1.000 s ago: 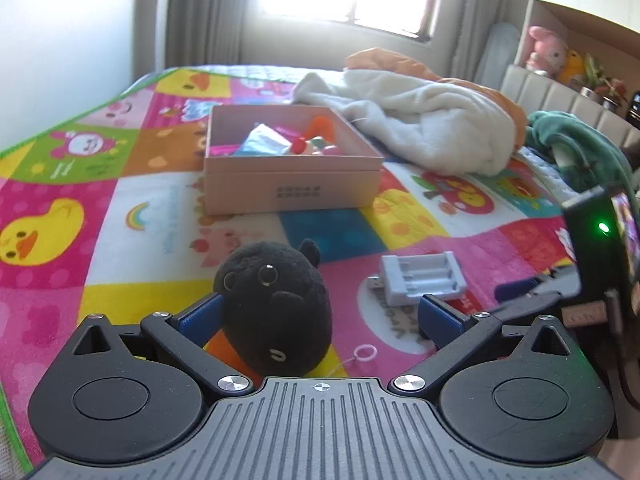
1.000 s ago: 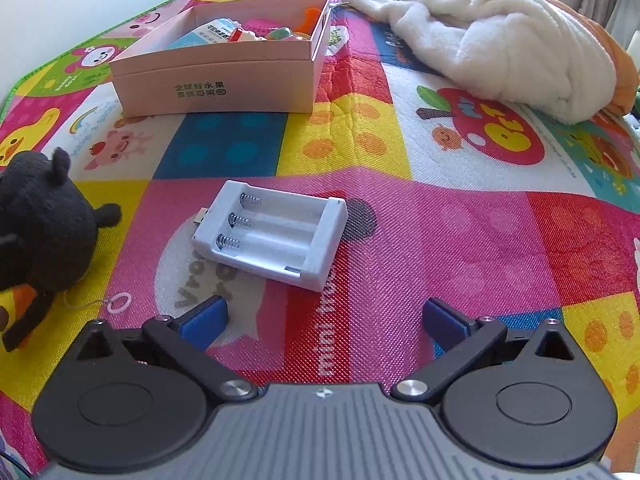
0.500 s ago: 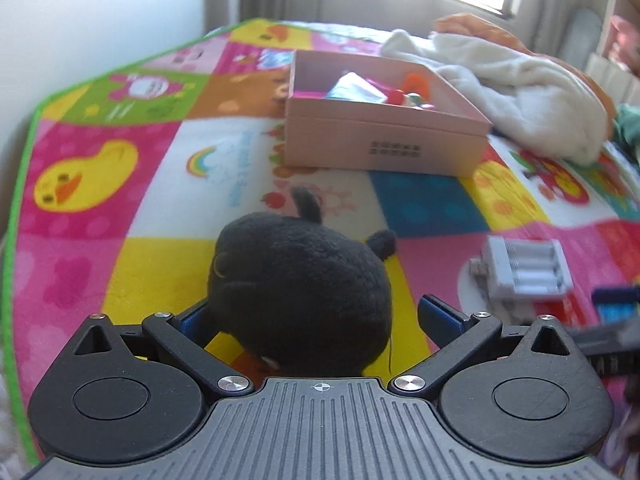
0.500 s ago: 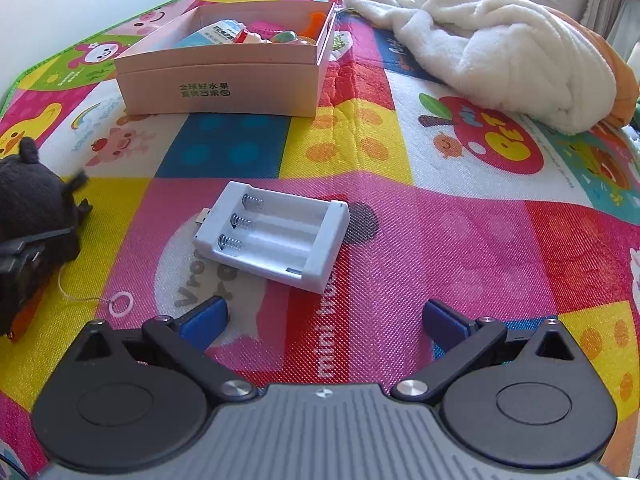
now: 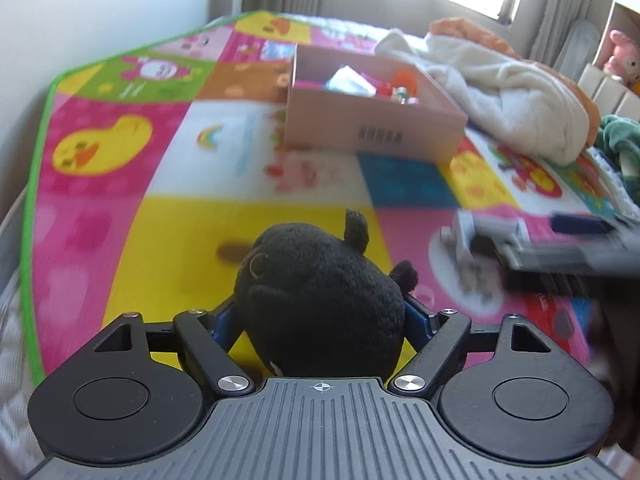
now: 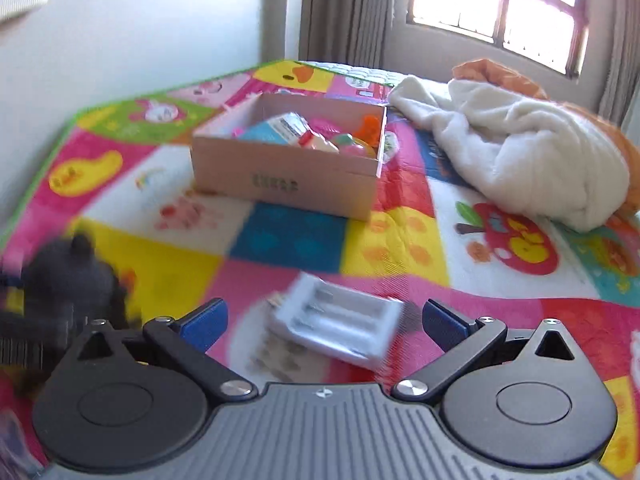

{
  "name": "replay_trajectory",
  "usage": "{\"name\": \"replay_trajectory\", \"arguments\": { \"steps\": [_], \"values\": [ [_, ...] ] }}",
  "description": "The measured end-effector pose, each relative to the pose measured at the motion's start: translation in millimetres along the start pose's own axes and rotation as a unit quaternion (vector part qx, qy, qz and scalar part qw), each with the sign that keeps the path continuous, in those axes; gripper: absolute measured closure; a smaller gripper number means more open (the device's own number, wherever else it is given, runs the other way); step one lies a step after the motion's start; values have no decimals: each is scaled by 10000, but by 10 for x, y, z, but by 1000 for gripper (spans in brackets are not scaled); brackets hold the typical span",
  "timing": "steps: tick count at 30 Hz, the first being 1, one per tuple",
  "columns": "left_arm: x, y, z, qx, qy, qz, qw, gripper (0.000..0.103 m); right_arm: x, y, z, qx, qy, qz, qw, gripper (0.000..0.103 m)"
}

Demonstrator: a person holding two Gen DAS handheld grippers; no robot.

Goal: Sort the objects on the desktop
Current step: 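Grasp the black plush toy with the left gripper while the right gripper grasps the white battery holder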

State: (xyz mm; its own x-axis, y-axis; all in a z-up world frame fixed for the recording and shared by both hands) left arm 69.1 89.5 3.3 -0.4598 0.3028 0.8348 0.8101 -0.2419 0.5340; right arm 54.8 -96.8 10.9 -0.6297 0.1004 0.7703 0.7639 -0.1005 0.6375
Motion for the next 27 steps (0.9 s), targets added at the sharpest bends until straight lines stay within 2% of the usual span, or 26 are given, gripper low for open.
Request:
{"name": "replay_trajectory", "arguments": {
  "steps": [4, 6, 8, 10, 14, 23, 27],
  "values": [
    [76, -104, 68, 160, -9, 53, 9999, 17, -368, 62, -22, -474, -210, 577, 9970, 0],
    [86, -120, 92, 184, -17, 71, 9998, 16, -460, 25, -31, -470, -328, 679, 9960, 4],
    [85, -131, 103, 176, -11, 70, 9998, 15, -443, -5, 4, -177, -536, 603, 9966, 20],
    [70, -140, 113, 202, -17, 89, 9998, 15, -403, -8, 12, -14, -559, 602, 9966, 21],
    [62, -154, 120, 272, -77, 98, 9996, 8, -262, -28, -32, -96, -439, 681, 9967, 22],
    [55, -127, 34, 49, -55, 32, 10000, 7, 218, -173, -79, -48, -100, 704, 9975, 23],
    [69, -129, -20, -138, 20, 2, 9999, 6, 417, -190, -75, 39, 6, 561, 9984, 23]
  ]
}}
Point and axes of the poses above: each gripper's, at about its wrist camera, not at the fingertips, and x roughly against the way its jaws point, z to its left, y to its top, the point moved 5 cm from there along -x, roughly the way its jaws point, and after that the axes turned 8 degrees about z, right-handed, at the moved point
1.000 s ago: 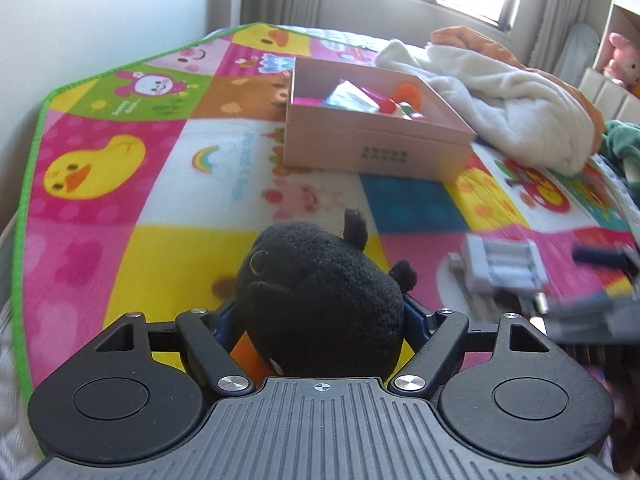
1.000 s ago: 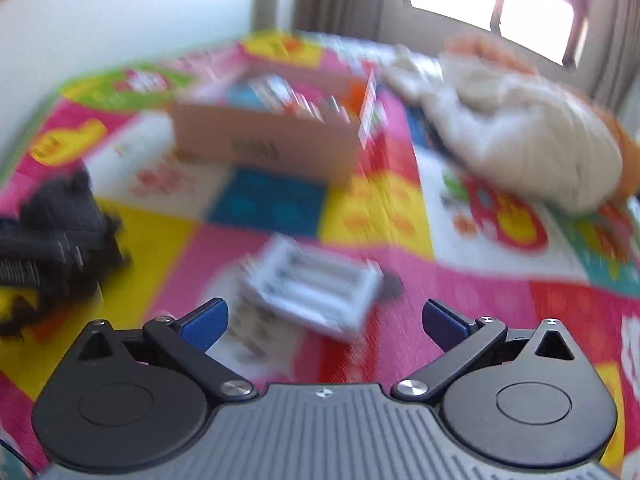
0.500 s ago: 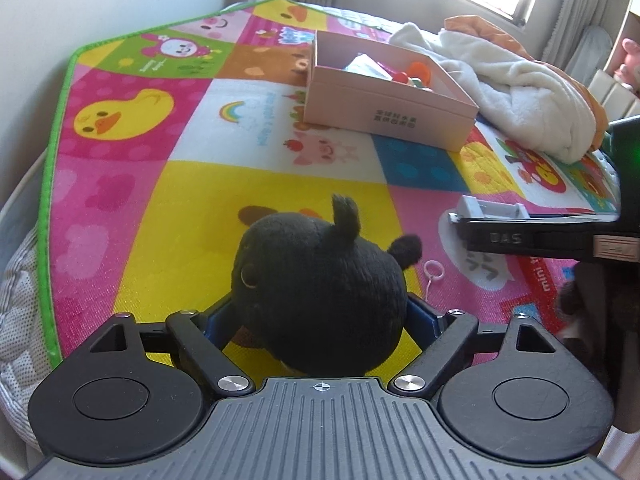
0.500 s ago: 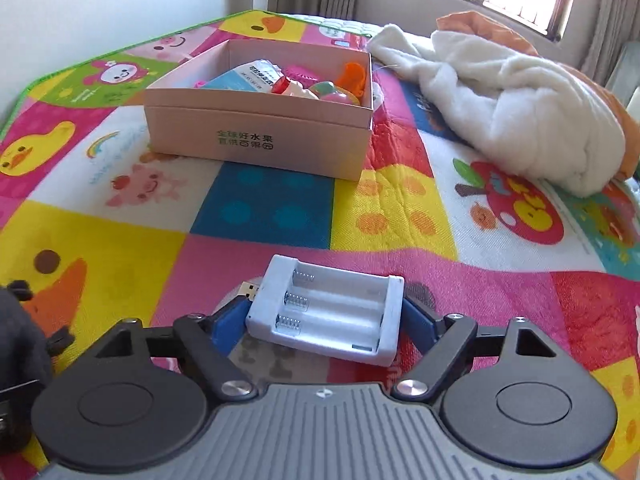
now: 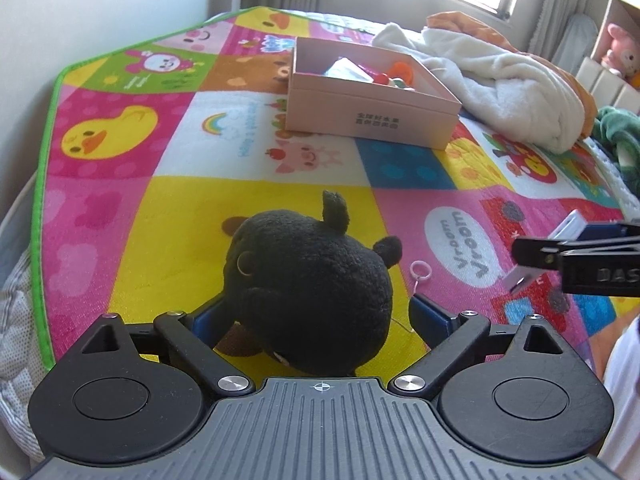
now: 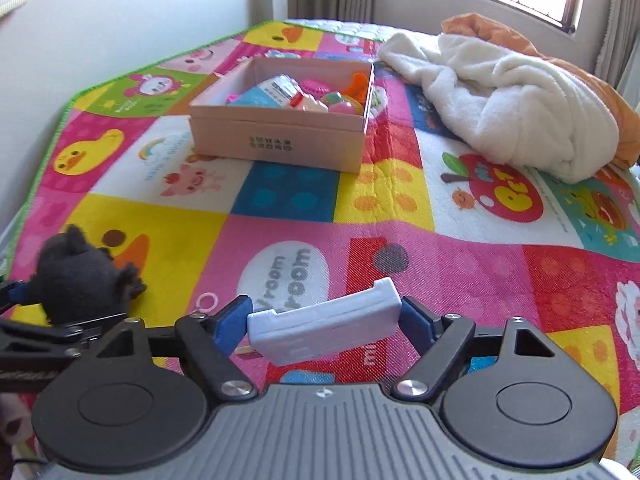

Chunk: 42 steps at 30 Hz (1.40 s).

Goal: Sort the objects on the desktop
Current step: 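Grasp the black plush toy with the left gripper while the right gripper grasps the white battery holder, then carry the plush toy and battery holder over the pink box and release both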

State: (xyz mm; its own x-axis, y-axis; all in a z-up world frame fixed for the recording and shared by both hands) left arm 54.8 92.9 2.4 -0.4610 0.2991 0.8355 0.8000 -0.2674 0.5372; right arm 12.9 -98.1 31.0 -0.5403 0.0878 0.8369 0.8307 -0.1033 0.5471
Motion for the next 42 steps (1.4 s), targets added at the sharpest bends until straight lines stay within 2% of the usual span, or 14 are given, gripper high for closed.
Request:
{"name": "replay_trajectory", "arguments": {
  "steps": [7, 10, 16, 17, 18, 19, 24, 29, 32, 35, 39, 42],
  "values": [
    [81, -82, -147, -580, -31, -126, 9982, 3, 205, 6, 40, 360, -35, -477, 9982, 23],
    [83, -117, -166, -624, -74, -131, 9979, 3, 153, -19, 33, 316, -47, -409, 9987, 23],
    [23, -87, -124, -461, 115, -138, 9988, 3, 101, -95, 58, 300, -10, -272, 9992, 23],
    [23, -78, -111, -428, 145, -163, 9988, 6, 107, -104, 67, 320, -5, -272, 9991, 23],
    [27, -69, -96, -395, 180, -194, 9989, 20, 116, -109, 73, 338, 2, -275, 9991, 23],
    [29, -59, -78, -368, 218, -202, 9989, 27, 126, -111, 75, 353, 11, -278, 9990, 23],
    [55, -25, -45, -461, 110, -221, 9986, 31, 127, -119, 65, 390, 50, -276, 9988, 23],
    [202, 111, -150, -958, -38, -500, 9941, 31, 177, -52, -6, 339, 171, -317, 9988, 23],
    [304, 416, -233, -1300, 23, -875, 9876, 31, 287, 153, -89, 228, 277, -534, 9979, 23],
    [362, 857, -315, -1553, 127, -1283, 9794, 31, 424, 555, -174, 139, 475, -870, 9950, 23],
    [387, 1490, -455, -1971, 409, -1916, 9606, 31, 534, 1335, -303, -156, 854, -1288, 9879, 23],
    [327, 1944, -541, -2185, 592, -2290, 9467, 30, 568, 1976, -407, -431, 1106, -1736, 9776, 23]
  ]
}}
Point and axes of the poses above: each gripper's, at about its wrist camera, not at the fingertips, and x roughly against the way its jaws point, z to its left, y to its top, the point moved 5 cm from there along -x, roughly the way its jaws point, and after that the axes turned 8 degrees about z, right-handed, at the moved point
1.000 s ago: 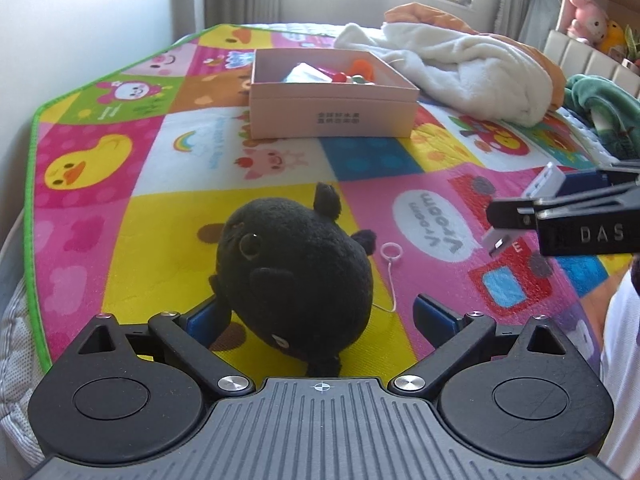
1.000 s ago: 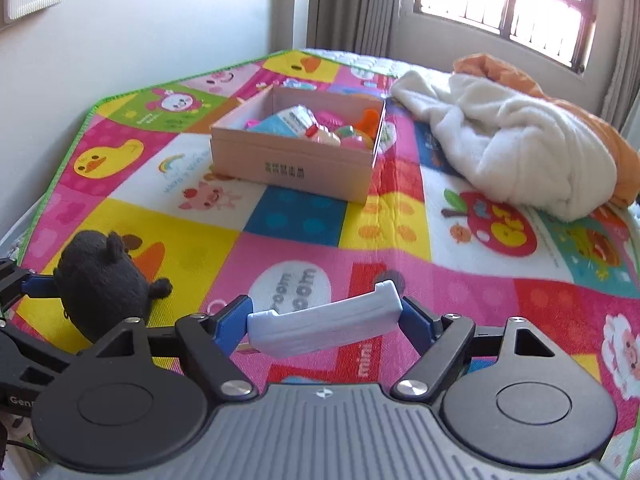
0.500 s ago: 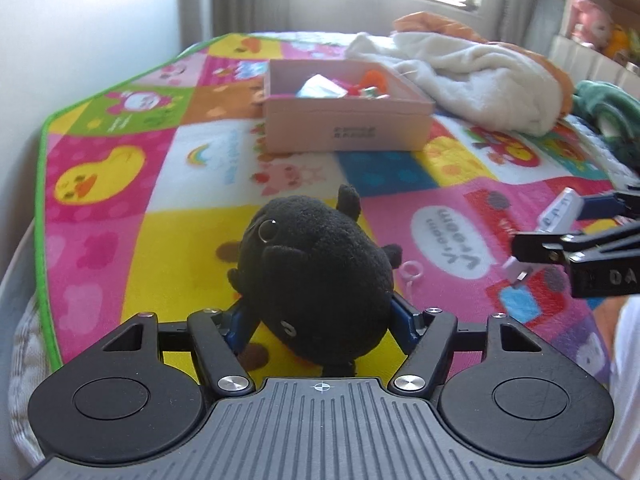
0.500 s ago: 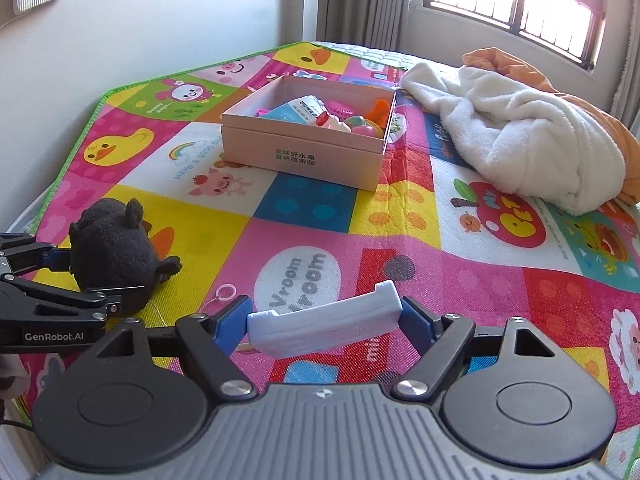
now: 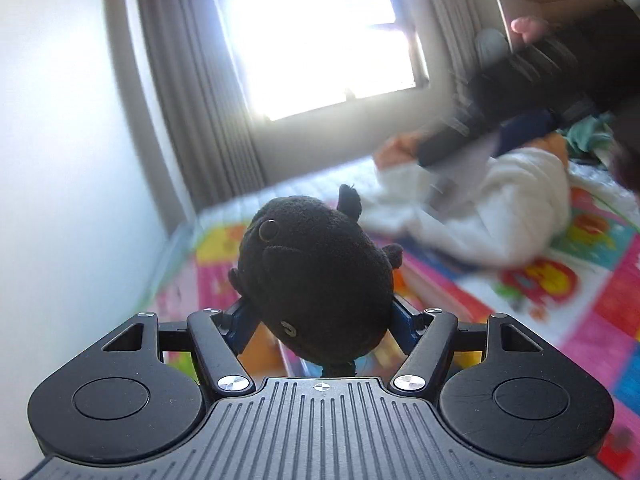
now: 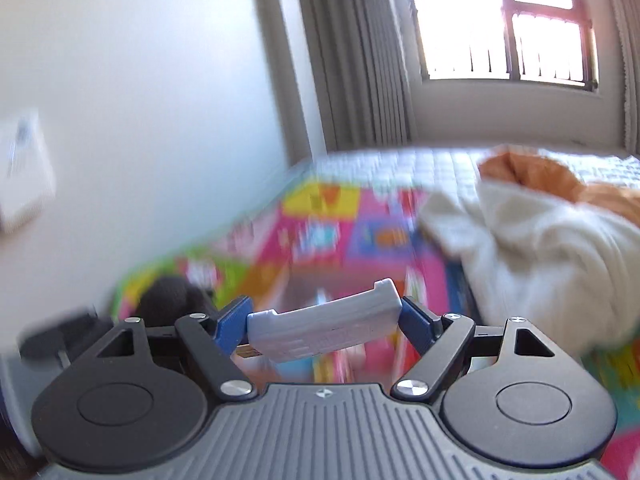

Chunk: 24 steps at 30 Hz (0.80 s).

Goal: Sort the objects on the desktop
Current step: 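Carry the plush toy and battery holder over the pink box and release both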

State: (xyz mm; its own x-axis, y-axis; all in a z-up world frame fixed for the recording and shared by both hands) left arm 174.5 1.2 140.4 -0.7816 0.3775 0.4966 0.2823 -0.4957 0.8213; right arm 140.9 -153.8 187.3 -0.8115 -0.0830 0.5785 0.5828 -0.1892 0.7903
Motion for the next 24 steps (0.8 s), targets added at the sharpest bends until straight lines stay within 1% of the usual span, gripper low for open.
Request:
{"name": "replay_trajectory", "arguments": {
  "steps": [1, 2, 3, 4, 5, 6, 7, 8, 10, 12, 14, 16, 20, 21, 22, 24],
  "values": [
    [-113, 107, 33, -3, 24, -85, 10000, 29, -79, 183, -29, -83, 30, -115, 9999, 23],
    [-240, 198, 70, 44, 42, -135, 9999, 24, -182, 354, -66, -163, 80, -168, 9997, 23],
    [-382, 262, 105, 119, 26, -82, 9999, 18, -304, 503, -90, -247, 185, -169, 9994, 21],
    [-510, 301, 141, 209, -24, 29, 9998, 15, -432, 621, -127, -351, 299, -130, 9989, 13],
    [-594, 312, 180, 341, -74, 101, 9993, 12, -552, 704, -183, -497, 332, -87, 9982, 11],
    [-634, 297, 219, 501, -126, 145, 9986, 8, -645, 748, -259, -659, 294, -62, 9974, 10],
    [-645, 258, 258, 668, -213, 197, 9973, 6, -710, 757, -342, -798, 252, -27, 9965, 10],
    [-629, 193, 276, 817, -350, 258, 9957, 6, -746, 730, -419, -896, 245, 11, 9957, 10],
    [-583, 19, 255, 981, -661, 513, 9917, 4, -747, 588, -550, -949, 219, 32, 9952, 8],
    [-542, -198, 196, 1011, -883, 808, 9876, 2, -768, 399, -651, -910, -5, 93, 9958, 7],
    [-473, -417, 108, 974, -1003, 1112, 9839, 2, -806, 173, -724, -924, -193, 306, 9951, 7],
    [-368, -602, 11, 933, -1108, 1312, 9807, 1, -843, -70, -731, -957, -221, 550, 9936, 7],
    [-66, -908, -117, 920, -1234, 1671, 9738, 0, -854, -476, -527, -600, -383, 842, 9939, 7],
    [65, -972, -128, 979, -1326, 1776, 9702, 0, -847, -534, -457, -488, -424, 872, 9941, 7],
    [167, -1027, -148, 1082, -1465, 1913, 9645, 0, -855, -570, -385, -379, -451, 888, 9943, 7],
    [411, -1097, -145, 1320, -1951, 2179, 9471, 0, -859, -581, -230, -140, -512, 864, 9948, 7]
  ]
}}
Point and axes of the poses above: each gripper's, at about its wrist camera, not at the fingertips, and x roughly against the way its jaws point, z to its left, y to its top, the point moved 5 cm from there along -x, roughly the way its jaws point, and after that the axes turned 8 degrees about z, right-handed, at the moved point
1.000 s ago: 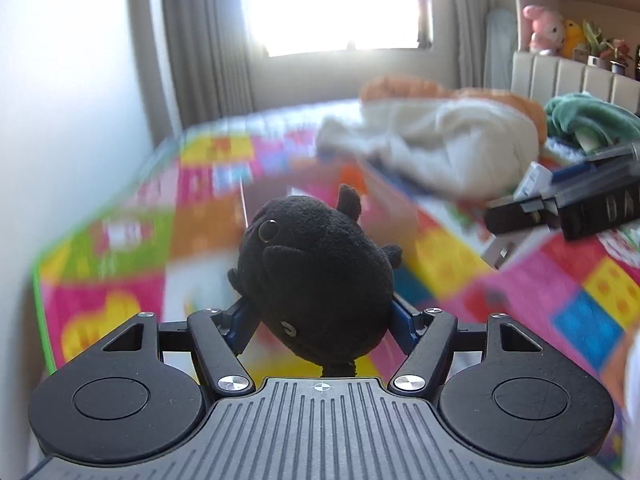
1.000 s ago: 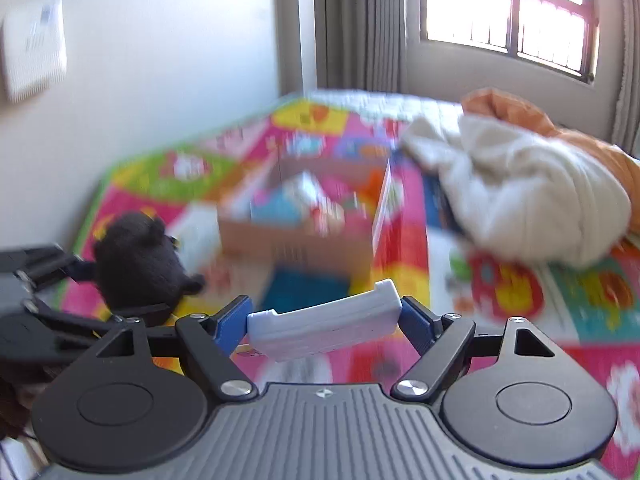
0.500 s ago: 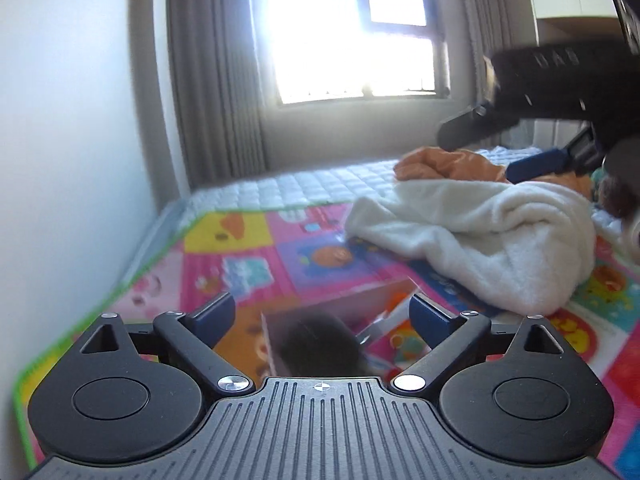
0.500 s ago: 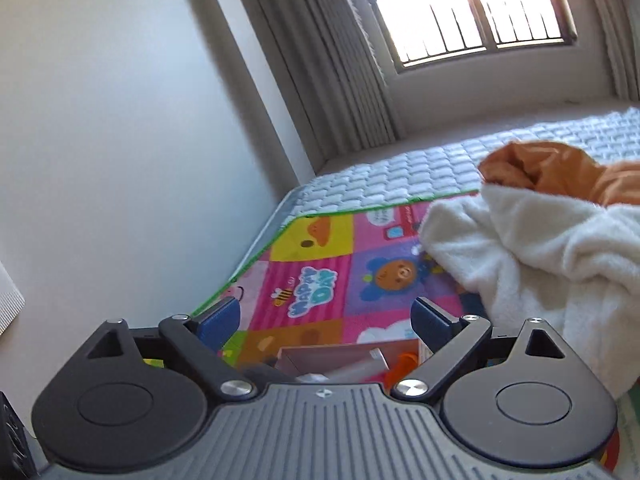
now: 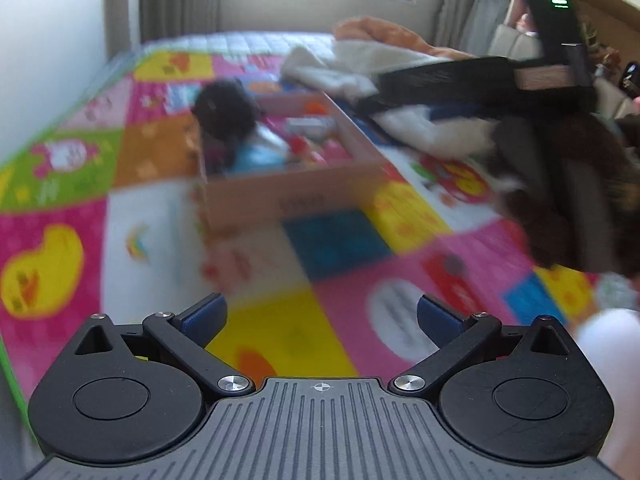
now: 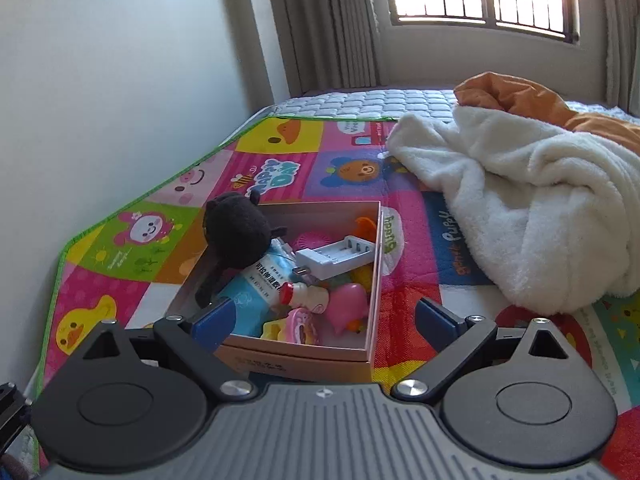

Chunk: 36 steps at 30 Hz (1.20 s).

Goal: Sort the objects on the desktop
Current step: 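Carry the plush toy and battery holder over the pink box and release both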

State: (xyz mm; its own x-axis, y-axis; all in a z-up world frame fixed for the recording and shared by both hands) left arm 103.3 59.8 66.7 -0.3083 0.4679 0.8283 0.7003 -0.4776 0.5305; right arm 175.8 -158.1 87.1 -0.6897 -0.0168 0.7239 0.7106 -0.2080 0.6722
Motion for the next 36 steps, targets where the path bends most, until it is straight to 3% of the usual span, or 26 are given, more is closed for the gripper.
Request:
{"name": "replay_trajectory", "arguments": {
  "steps": [2, 4, 6, 12, 16, 17, 19, 20, 22, 24, 26, 27, 30, 34, 36],
  "values": [
    [156, -138, -89, 16, -572, 186, 9982, 0, -7, 34, 159, 267, -65, -75, 9996, 7],
    [259, -258, -175, -58, -747, 117, 9971, 0, -20, 115, 325, 518, -72, -164, 9985, 7],
    [223, -329, -174, 7, -646, 45, 9979, 0, -113, 245, 506, 731, -78, -199, 9971, 7],
    [-121, -323, 122, 997, -226, -146, 9947, 0, -722, 706, 1049, 1224, -183, -79, 9923, 7],
    [-180, -220, 261, 894, 452, -585, 9932, 0, -1299, 902, 1292, 1396, -362, 79, 9895, 8],
    [-209, -198, 293, 841, 560, -633, 9929, 0, -1433, 905, 1313, 1462, -441, 142, 9882, 16],
    [-273, -173, 368, 876, 505, -607, 9930, 0, -1647, 876, 1319, 1647, -567, 319, 9842, 44],
    [-311, -173, 408, 946, 451, -566, 9929, 0, -1711, 862, 1297, 1670, -561, 401, 9835, 44],
    [-388, -187, 467, 1051, 404, -498, 9924, 0, -1707, 908, 1169, 1189, -278, 453, 9915, 44],
    [-465, -210, 487, 1121, 331, -418, 9923, 0, -1708, 1021, 878, -233, 470, 802, 9954, 44],
    [-524, -222, 480, 1171, 254, -346, 9922, 0, -1831, 1035, 563, -1767, 1105, 1281, 9696, 44],
    [-540, -227, 467, 1165, 227, -330, 9924, 0, -1906, 1010, 463, -2187, 1245, 1423, 9573, 44],
    [-568, -245, 427, 1076, 193, -287, 9936, 0, -2048, 922, 364, -2441, 1404, 1476, 9481, 45],
    [-573, -275, 412, 1045, 332, -190, 9938, 0, -1994, 866, 417, -2003, 1452, 1247, 9609, 44],
    [-518, -303, 405, 1096, 339, -225, 9931, 0, -1864, 877, 392, -2014, 1545, 1180, 9600, 35]
  ]
}}
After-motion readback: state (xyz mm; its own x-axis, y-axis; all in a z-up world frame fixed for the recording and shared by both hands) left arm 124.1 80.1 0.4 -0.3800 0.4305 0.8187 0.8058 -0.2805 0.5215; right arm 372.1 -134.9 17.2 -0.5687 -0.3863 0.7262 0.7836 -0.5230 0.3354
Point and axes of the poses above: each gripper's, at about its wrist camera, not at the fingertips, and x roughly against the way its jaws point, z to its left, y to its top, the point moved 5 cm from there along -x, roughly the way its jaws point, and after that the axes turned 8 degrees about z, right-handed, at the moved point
